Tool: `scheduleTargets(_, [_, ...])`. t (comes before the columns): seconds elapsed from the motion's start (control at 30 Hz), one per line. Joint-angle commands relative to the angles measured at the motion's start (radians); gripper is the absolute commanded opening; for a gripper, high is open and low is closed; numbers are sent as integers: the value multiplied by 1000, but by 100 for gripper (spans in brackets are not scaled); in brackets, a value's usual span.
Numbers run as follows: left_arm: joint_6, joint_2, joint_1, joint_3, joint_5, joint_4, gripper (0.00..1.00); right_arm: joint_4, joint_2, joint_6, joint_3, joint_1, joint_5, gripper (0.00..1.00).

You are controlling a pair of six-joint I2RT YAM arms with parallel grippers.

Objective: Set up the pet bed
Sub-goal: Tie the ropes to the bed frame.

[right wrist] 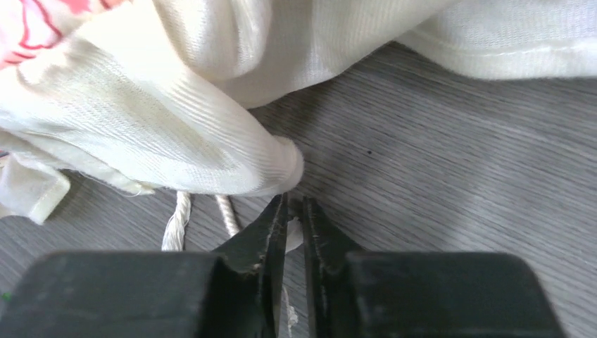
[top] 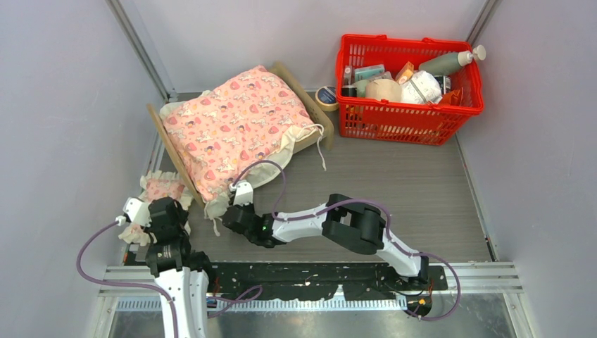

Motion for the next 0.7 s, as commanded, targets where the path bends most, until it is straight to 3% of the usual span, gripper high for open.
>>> scheduleTargets(0.0, [66, -3, 4, -6, 31, 70, 39, -14, -35, -10, -52, 1, 33, 11])
scheduleTargets(0.03, [100, -3, 4, -8, 64, 91, 39, -2, -46, -37, -67, 1, 29, 7])
scheduleTargets(0.3, [278, 27, 3, -55, 365, 268, 38, 145, -159, -182, -219, -3, 23, 5])
scheduleTargets(0.67, [243, 57, -8, -99, 539, 384, 33, 228, -256, -212, -308, -44, -17, 7])
